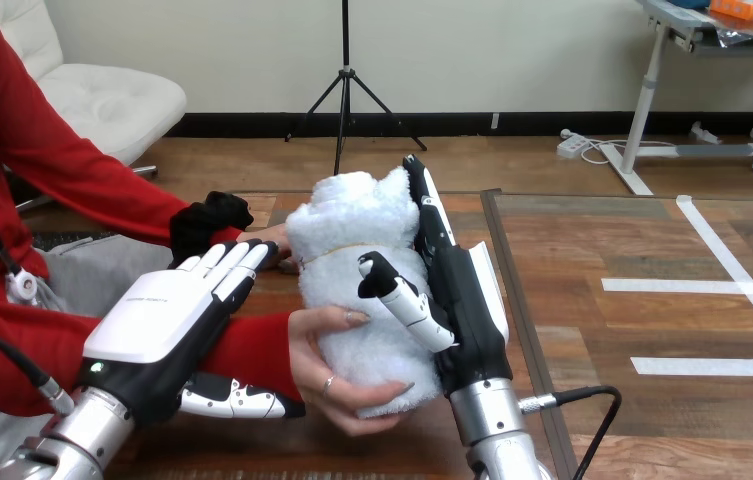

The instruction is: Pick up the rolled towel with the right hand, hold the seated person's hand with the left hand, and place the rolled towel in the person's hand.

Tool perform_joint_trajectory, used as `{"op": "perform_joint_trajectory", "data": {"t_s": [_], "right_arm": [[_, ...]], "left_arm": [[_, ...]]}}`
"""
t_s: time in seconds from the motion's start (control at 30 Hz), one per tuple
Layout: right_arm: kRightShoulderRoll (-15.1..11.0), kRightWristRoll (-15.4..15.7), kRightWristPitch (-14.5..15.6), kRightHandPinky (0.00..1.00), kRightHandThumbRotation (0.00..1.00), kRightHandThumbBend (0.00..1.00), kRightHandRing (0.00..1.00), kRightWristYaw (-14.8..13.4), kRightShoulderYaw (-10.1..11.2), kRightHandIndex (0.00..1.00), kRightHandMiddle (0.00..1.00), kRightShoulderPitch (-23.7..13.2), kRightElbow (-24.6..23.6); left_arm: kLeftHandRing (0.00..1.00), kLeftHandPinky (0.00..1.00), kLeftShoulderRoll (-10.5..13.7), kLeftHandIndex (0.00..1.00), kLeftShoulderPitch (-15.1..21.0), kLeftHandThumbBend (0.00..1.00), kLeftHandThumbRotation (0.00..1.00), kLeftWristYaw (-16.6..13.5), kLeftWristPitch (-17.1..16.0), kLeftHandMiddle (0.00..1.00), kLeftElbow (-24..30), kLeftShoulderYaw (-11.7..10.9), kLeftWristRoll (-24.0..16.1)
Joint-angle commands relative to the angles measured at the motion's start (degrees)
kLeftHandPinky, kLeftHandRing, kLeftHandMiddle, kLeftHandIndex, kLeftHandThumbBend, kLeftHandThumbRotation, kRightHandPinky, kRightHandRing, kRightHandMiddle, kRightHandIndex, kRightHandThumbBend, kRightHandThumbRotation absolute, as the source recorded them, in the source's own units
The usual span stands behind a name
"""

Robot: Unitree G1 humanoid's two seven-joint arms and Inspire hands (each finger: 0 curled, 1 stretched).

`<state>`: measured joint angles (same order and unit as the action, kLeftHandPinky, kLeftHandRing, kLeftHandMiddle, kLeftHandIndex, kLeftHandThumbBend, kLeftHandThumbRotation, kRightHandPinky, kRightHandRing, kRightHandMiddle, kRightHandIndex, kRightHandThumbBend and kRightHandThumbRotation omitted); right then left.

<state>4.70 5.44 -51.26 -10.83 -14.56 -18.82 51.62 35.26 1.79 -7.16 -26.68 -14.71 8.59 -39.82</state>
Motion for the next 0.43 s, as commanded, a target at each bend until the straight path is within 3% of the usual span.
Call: {"op": "perform_joint_trajectory", "data": {"t_s": [0.0,0.2,0.4], "right_arm": [[4.03,0.50,0.18,0.99,0.78,1.00,1.00,1.63,-0.25,1.00,1.00,1.23,-2.39],[3.25,0.51,-1.32,0.98,0.80,1.00,1.00,2.70,0.24,1.00,0.99,1.75,-2.34],[2.72,0.16,-2.50,0.97,0.82,1.00,0.99,4.06,1.05,1.00,0.98,2.12,-1.98]], "left_arm": [[1.00,0.98,-1.62,1.00,1.01,1.00,0.67,-2.53,-2.84,1.00,0.94,-0.49,2.56],[1.00,0.99,-1.94,1.00,0.63,1.00,0.72,-2.68,-4.91,1.00,-0.57,-0.39,4.43],[1.00,1.00,-2.23,1.00,0.29,1.00,0.79,-4.77,-6.31,1.00,-1.80,-0.08,3.24]]}}
